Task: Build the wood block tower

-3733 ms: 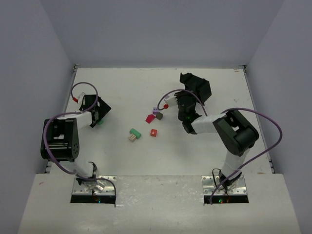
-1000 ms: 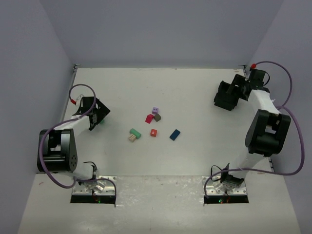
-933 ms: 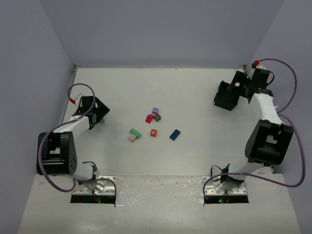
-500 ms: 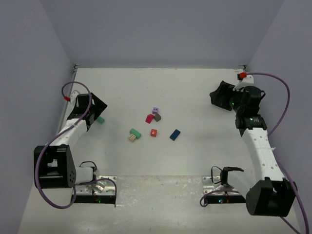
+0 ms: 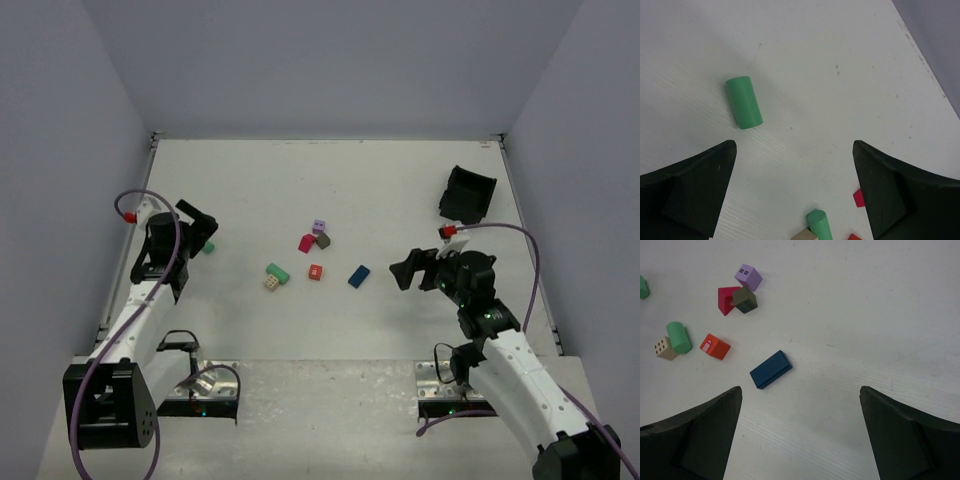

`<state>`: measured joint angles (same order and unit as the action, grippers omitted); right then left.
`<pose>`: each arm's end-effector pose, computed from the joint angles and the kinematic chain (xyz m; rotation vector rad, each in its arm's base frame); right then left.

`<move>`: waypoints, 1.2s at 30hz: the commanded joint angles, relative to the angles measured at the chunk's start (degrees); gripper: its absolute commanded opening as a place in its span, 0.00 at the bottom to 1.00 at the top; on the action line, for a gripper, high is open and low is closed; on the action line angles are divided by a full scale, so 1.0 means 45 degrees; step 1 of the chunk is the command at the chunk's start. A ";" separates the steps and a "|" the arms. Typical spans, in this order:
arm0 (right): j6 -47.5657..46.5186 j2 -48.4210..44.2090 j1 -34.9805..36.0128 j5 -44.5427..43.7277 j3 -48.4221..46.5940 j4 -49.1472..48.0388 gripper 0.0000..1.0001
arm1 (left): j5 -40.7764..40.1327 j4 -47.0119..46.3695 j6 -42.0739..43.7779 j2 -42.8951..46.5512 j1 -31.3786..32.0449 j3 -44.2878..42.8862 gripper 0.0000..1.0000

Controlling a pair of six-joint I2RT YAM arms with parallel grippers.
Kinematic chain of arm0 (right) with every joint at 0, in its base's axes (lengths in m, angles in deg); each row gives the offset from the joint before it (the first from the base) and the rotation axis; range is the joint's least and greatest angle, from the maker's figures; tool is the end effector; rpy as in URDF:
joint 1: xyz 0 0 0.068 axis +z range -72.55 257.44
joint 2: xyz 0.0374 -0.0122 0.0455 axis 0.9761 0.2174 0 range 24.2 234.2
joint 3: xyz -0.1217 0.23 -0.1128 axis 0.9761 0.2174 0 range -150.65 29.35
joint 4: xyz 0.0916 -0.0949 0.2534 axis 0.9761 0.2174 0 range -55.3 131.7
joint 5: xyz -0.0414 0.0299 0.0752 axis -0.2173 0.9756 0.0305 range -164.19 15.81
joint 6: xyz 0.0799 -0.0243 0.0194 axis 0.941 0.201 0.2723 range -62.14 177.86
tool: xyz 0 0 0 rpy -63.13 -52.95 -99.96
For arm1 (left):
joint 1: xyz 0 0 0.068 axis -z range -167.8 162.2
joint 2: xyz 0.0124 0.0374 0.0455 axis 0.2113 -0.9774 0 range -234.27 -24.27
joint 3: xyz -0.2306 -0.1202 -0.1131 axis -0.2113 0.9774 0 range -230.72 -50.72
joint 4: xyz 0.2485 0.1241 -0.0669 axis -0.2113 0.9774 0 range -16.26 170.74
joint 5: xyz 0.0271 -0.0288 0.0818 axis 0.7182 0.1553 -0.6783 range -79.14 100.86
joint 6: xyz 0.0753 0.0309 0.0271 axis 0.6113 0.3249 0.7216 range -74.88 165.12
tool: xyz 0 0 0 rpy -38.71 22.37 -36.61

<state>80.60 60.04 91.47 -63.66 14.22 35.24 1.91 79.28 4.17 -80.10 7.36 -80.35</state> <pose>0.2001 0.0641 0.1812 0.0259 1.9831 0.6001 0.2594 0.0339 0.1972 -0.9109 1.9192 -0.2086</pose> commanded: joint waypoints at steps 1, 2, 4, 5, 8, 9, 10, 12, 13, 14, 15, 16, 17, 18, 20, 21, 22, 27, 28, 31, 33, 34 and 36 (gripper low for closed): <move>0.0336 -0.0871 0.0048 -0.0020 -0.0096 -0.1222 0.99 | 0.0068 -0.0926 0.0108 0.0381 0.0029 0.0244 1.00; 0.0344 -0.0885 0.0040 0.0024 -0.0132 -0.1202 0.99 | 0.0075 -0.0977 0.0116 0.0357 0.0030 0.0295 1.00; 0.0206 -0.0671 0.0048 0.0392 -0.0023 -0.1398 0.99 | 0.0028 -0.0857 0.0135 0.0148 0.0021 0.0197 1.00; -0.0053 -0.0462 0.0048 0.0816 0.0002 -0.1638 0.99 | 0.0009 -0.0808 0.0135 0.0039 0.0021 0.0126 1.00; -0.0359 0.0497 0.0145 0.2586 -0.0457 -0.1702 0.99 | -0.0048 -0.0799 0.0103 -0.0381 0.0021 0.0013 1.00; -0.0427 0.0752 0.0246 0.2750 -0.0739 -0.1628 0.99 | -0.0238 -0.0788 0.0042 -0.0697 0.0021 -0.0011 1.00; -0.0484 0.0955 0.0361 0.2759 -0.0835 -0.1578 0.99 | -0.0433 -0.0704 -0.0073 -0.0973 0.0008 -0.0069 1.00; -0.0630 0.1331 0.0613 0.2157 -0.0962 -0.1555 0.99 | -0.0840 -0.0122 -0.0303 -0.1799 -0.0018 -0.0638 1.00; -0.0660 0.1396 0.0653 0.2029 -0.0962 -0.1570 0.99 | -0.1119 0.0135 -0.0389 -0.2135 -0.0032 -0.0936 1.00; -0.0660 0.1415 0.0652 0.2056 -0.0923 -0.1595 0.99 | -0.1348 0.0255 -0.0488 -0.2643 -0.0018 -0.1146 1.00; -0.0660 0.1445 0.0637 0.2056 -0.0831 -0.1686 0.99 | -0.1350 0.0287 -0.0490 -0.3089 -0.0018 -0.1452 1.00; -0.0669 0.1458 0.0643 0.1970 -0.0766 -0.1726 0.99 | -0.1317 0.0326 -0.0507 -0.3389 -0.0018 -0.1722 1.00; -0.0679 0.1469 0.0653 0.1870 -0.0705 -0.1757 0.99 | -0.1276 0.0366 -0.0527 -0.3664 -0.0018 -0.1986 1.00; -0.0697 0.1470 0.0671 0.1754 -0.0699 -0.1760 0.99 | -0.1220 0.0476 -0.0511 -0.3901 -0.0018 -0.2115 0.99; -0.0670 0.1498 0.0673 0.1496 -0.0651 -0.1759 0.99 | -0.1260 0.0555 -0.0509 -0.4260 -0.0018 -0.2204 0.99; -0.0660 0.1508 0.0673 0.1375 -0.0641 -0.1779 0.99 | -0.1330 0.0565 -0.0509 -0.4312 -0.0018 -0.2205 0.99; -0.0660 0.1528 0.0673 0.1372 -0.0621 -0.1779 0.99 | -0.1485 0.0565 -0.0528 -0.4294 -0.0018 -0.2205 0.99; -0.0621 0.1757 0.0673 0.1196 -0.0643 -0.1782 0.99 | -0.2444 0.0752 -0.0780 -0.4339 -0.0018 -0.2216 0.99; -0.0586 0.1751 0.0662 0.1049 -0.0617 -0.1768 0.99 | -0.2363 0.0807 -0.0783 -0.4410 -0.0018 -0.2247 0.99; -0.0543 0.1704 0.0673 0.0946 -0.0563 -0.1779 0.99 | -0.2015 0.0936 -0.0686 -0.4371 -0.0018 -0.2244 0.99; -0.0543 0.1743 0.0673 0.1254 -0.0582 -0.1818 0.99 | -0.1626 0.1033 -0.0666 -0.4178 -0.0018 -0.2205 0.99; -0.0562 0.1782 0.0673 0.1294 -0.0563 -0.1934 0.99 | -0.1354 0.0957 -0.0646 -0.4022 0.0117 -0.2031 1.00; -0.0562 0.1986 0.0673 0.1127 -0.0488 -0.2195 0.99 | -0.0832 0.0863 -0.0146 -0.3353 0.0786 -0.1862 1.00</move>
<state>78.57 68.03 94.15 -57.89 12.77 30.04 -5.84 84.02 1.33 -99.91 7.57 -88.57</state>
